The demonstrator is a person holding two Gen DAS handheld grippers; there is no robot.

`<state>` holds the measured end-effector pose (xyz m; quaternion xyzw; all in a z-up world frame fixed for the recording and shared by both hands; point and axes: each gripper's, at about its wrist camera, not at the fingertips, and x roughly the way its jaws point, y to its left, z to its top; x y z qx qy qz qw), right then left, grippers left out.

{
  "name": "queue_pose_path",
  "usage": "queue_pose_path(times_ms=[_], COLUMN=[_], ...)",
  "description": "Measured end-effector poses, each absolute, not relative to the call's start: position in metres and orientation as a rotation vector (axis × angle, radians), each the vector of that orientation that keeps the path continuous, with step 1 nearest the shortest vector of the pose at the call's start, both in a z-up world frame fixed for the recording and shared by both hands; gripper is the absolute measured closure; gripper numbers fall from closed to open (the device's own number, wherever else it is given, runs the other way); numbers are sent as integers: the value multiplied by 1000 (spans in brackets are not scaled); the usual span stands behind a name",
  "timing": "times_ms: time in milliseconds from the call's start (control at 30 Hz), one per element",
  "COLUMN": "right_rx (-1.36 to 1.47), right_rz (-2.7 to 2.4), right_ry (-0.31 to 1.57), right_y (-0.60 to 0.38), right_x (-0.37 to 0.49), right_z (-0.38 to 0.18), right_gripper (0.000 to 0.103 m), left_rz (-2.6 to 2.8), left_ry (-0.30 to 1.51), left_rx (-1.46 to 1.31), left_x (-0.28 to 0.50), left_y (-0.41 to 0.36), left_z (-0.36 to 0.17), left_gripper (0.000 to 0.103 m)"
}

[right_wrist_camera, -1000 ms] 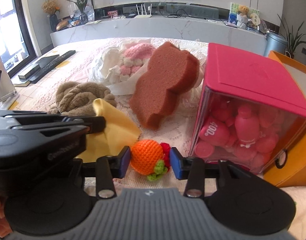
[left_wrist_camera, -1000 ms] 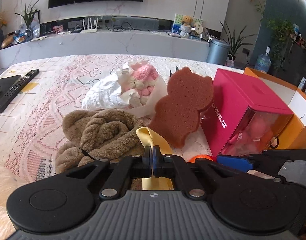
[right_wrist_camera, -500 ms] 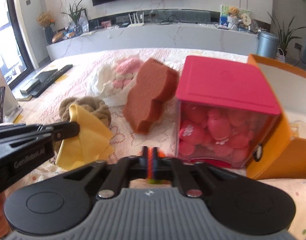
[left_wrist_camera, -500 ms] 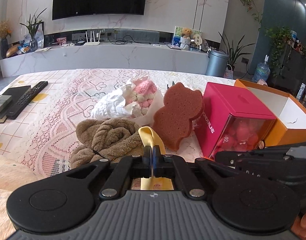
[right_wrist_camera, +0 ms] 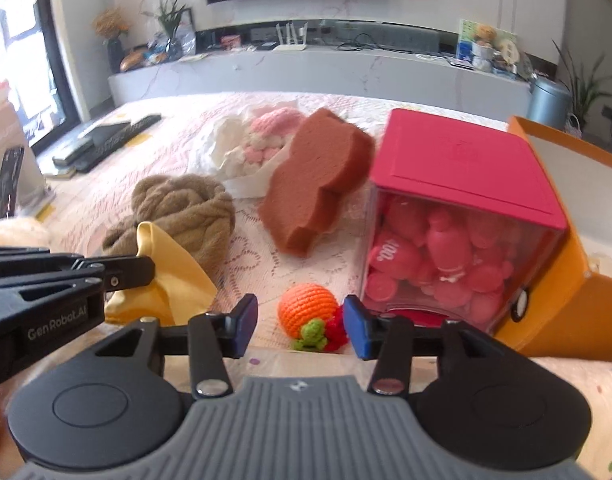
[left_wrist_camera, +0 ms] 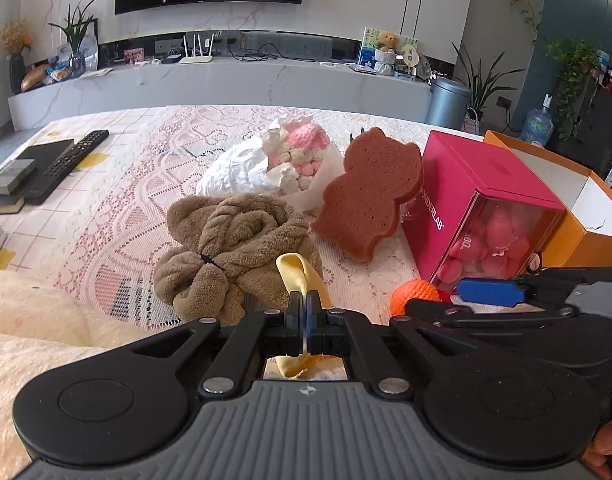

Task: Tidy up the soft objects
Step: 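Carry the orange fruit with the right tool while the left tool carries the yellow cloth to the box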

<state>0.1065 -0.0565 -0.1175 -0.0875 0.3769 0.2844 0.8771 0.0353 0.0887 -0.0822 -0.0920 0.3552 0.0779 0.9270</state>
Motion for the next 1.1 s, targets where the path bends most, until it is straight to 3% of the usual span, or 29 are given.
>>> queue_pose_path(times_ms=[467,533,600,1100], right_rx=[-321,-327,-304,-117], right_rz=[506,478,480,526], right_ry=[780,782,783,734], right_y=[-34,-34,-38,-86], right_x=[121,123,125,100], right_z=[-143,-145,-143,-78], right_gripper=[51,63,64,66], left_rz=[142,141,140,110], left_ry=[751,751,749,616], left_rx=[-224,-223,-218,-210], left_x=[36,36,35,22], left_y=[90,89,88,73], left_z=[-91,-91,-90,-49], left_gripper=[102,102,102,102])
